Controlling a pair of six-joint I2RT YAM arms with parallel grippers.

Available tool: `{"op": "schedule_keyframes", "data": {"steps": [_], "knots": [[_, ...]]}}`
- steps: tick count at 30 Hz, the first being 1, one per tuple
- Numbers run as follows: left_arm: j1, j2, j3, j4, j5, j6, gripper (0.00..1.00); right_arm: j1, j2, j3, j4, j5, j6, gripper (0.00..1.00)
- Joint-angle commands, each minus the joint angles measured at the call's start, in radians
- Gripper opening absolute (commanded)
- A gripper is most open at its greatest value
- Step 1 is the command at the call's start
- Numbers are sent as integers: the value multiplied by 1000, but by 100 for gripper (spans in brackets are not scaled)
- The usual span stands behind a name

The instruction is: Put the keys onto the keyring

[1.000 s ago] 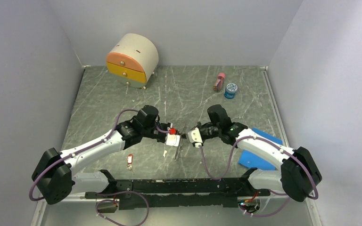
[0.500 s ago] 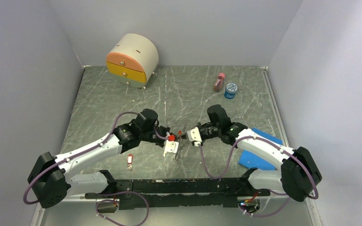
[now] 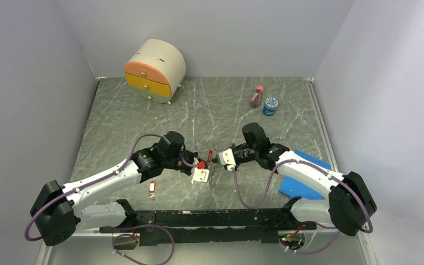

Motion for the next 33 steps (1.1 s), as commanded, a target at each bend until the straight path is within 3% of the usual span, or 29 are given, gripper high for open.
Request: {"op": "schedule_keyframes", "data": {"steps": [1,15,19,21,22,24,25,26,27,33], "knots": [[-11,-24,-24,-35,-49,-27,3,-2,-10,37,72,-21,20,0],[-45,4,3,-45,-110,-182,4,-3,-18,16,161,-38,97,0],[-61,-36,-34,-11,-137,-189,17,-2,-21,15,159,-38,96,0],[-62,-59,-52,10,-158,-196,28,-1,-23,14,158,-40,95,0],[-62,-71,-62,24,-174,-203,40,-2,-23,13,157,-42,94,0],[-62,-95,-79,47,-205,-215,49,-3,-24,13,157,-46,93,0],[-62,-107,-85,58,-221,-222,58,-2,-25,13,159,-47,94,0],[-62,-121,-90,72,-236,-231,88,-1,-26,10,160,-48,94,0],[-62,-134,-94,82,-246,-248,94,-2,-27,9,160,-49,96,0],[-46,-184,-101,198,-238,-357,92,-3,-40,-23,218,-47,155,0]]}}
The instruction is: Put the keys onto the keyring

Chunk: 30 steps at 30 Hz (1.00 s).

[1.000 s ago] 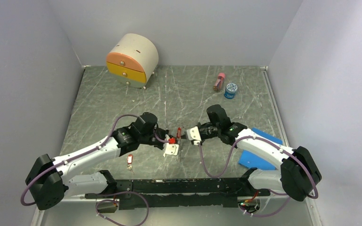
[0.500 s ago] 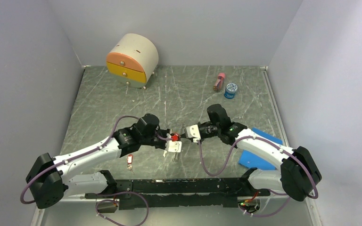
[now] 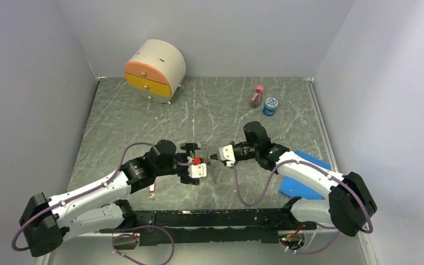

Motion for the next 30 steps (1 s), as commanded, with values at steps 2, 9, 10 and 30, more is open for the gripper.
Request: {"op": "schedule_keyframes", "data": {"steps": [2,9,10,30], "knots": [[39,-26,12,136,67,-135,87,-5,-50,-41,162,-38,118,0],[172,-42,-66,396,323,-336,67,-5,-87,-146,478,-24,407,0],[183,-40,-73,419,351,-348,58,-4,-86,-153,510,-13,450,0],[197,21,-76,413,331,-325,36,-5,-18,-117,622,15,633,0]]}}
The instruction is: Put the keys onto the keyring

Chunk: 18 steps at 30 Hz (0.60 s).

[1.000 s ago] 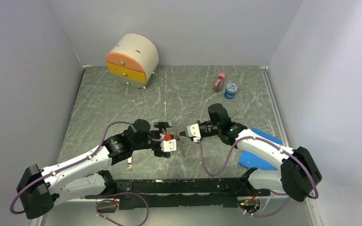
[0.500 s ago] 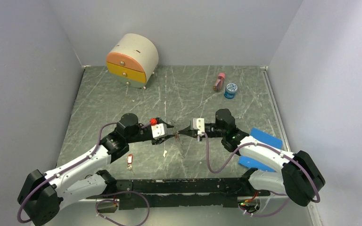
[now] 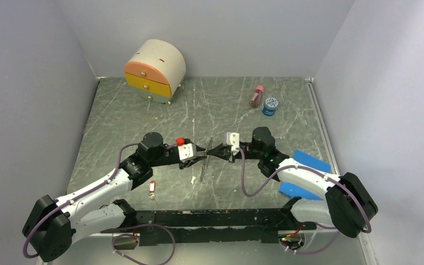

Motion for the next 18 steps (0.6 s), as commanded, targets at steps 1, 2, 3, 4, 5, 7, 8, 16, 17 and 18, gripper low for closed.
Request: {"op": "schedule_keyframes", "data": {"steps": [1,2,3,4,5,7,8,16,17,18], "knots": [[3,7,5,9,-16,18,34,-1,-1,40,69,-15,14,0],[3,7,5,9,-18,22,31,-2,0,41,68,-15,15,0],[3,8,8,3,-20,25,27,-1,0,41,69,-15,15,0],[3,9,10,-4,-21,28,19,-2,-1,41,71,-16,17,0],[3,12,15,-16,-19,36,14,-2,-1,40,72,-17,19,0],[3,16,23,-28,-12,42,9,-1,0,40,74,-19,21,0],[3,18,26,-30,-11,45,4,-1,0,39,73,-20,22,0],[4,18,58,-69,-31,55,3,-2,2,54,49,-20,11,0],[3,19,71,-92,-35,60,2,-2,-1,56,34,-16,2,3],[3,20,93,-134,-42,66,3,-2,-5,61,20,-5,-6,8]]}}
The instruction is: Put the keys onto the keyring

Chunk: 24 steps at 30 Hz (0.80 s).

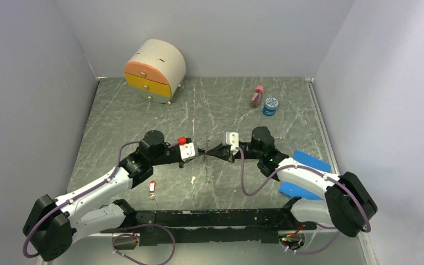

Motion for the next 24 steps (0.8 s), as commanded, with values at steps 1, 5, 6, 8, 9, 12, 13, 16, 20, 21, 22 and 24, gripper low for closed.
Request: {"op": "schedule_keyframes", "data": {"steps": [1,5,6,8,9,12,13,16,20,21,22,24], "knots": [[1,9,92,-115,-19,39,3,-1,-21,59,14,8,-22,15],[1,36,199,-348,-43,93,3,-2,-73,39,-2,58,-67,41],[1,45,227,-395,-56,98,2,-2,-85,38,-11,62,-83,44],[1,61,284,-489,-77,115,2,-1,-95,46,-35,62,-107,46],[0,69,310,-531,-88,124,3,-1,-95,52,-44,57,-113,46],[1,95,378,-628,-125,141,2,0,-80,68,-27,44,-89,46],[1,103,399,-654,-133,148,3,2,-70,72,-14,40,-75,46],[1,127,465,-729,-161,159,3,14,-29,83,24,26,-44,44],[0,171,557,-848,-189,187,2,33,22,88,100,35,10,41],[0,183,579,-879,-193,196,3,37,32,89,125,39,23,41],[-2,197,611,-911,-201,201,3,42,44,90,147,42,35,41],[-2,218,651,-968,-218,209,3,50,65,96,178,51,55,41]]}}
